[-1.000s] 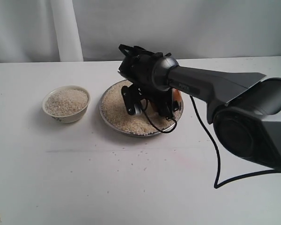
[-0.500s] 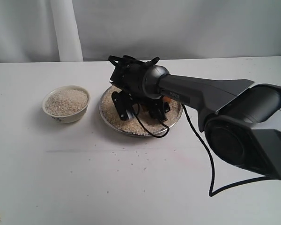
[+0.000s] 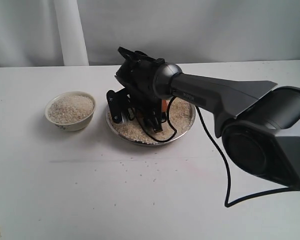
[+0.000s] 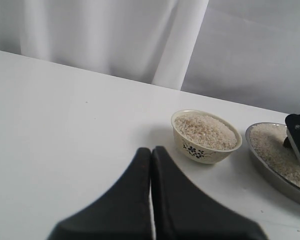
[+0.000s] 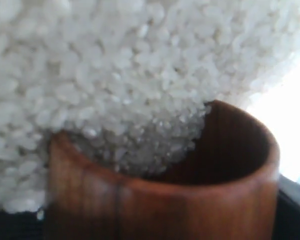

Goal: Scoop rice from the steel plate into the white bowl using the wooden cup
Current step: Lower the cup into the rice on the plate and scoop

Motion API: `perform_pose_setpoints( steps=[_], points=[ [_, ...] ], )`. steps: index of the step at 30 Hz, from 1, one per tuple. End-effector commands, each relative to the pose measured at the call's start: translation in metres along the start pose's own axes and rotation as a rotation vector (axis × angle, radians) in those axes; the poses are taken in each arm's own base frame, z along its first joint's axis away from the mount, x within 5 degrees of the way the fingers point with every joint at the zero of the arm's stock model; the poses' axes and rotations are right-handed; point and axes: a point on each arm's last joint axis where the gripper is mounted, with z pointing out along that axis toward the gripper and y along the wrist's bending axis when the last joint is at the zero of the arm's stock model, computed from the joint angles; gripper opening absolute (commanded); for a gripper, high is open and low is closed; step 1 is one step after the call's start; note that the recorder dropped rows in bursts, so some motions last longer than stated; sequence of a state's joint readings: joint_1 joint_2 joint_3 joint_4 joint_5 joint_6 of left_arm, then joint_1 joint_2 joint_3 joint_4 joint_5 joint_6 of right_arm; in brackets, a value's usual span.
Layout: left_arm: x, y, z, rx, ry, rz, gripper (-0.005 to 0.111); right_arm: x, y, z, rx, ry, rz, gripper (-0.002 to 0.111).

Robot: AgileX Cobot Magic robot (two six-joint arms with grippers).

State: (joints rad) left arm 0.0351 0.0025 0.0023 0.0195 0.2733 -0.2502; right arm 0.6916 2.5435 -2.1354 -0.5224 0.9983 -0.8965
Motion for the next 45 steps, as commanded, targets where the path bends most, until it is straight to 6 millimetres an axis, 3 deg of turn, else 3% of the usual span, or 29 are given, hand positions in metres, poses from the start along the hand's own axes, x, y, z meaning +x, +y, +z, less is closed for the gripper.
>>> perform_pose_setpoints(
  steps=[1, 7, 17, 21, 29, 35, 41, 45],
  points=[
    [-0.001, -0.001, 0.0, 0.008, -0.011, -0.004, 0.0, -0.015, 0.019, 0.017, -0.101, -0.07, 0.07, 0.0],
    [-0.001, -0.001, 0.0, 0.008, -0.011, -0.004, 0.0, -0.003, 0.015, 0.022, -0.135, -0.086, 0.176, 0.0],
    [-0.001, -0.001, 0.0, 0.008, -0.011, -0.004, 0.0, 0.018, -0.001, 0.006, -0.278, -0.371, 0.407, 0.0],
    [-0.001, -0.001, 0.0, 0.008, -0.011, -0.004, 0.0, 0.025, -0.003, 0.007, -0.287, -0.384, 0.43, 0.0],
    [-0.001, -0.001, 0.0, 0.008, -0.011, -0.004, 0.0, 0.051, 0.006, 0.026, -0.363, -0.405, 0.514, 0.0],
    [-0.001, -0.001, 0.0, 0.008, -0.011, -0.004, 0.0, 0.077, 0.013, 0.029, -0.297, -0.532, 0.609, 0.0],
    [-0.001, -0.001, 0.0, 0.008, -0.011, -0.004, 0.0, 0.081, 0.029, 0.032, -0.249, -0.663, 0.66, 0.0],
    [-0.001, -0.001, 0.0, 0.008, -0.011, -0.004, 0.0, 0.08, 0.026, 0.031, -0.23, -0.757, 0.723, 0.0]
  ],
)
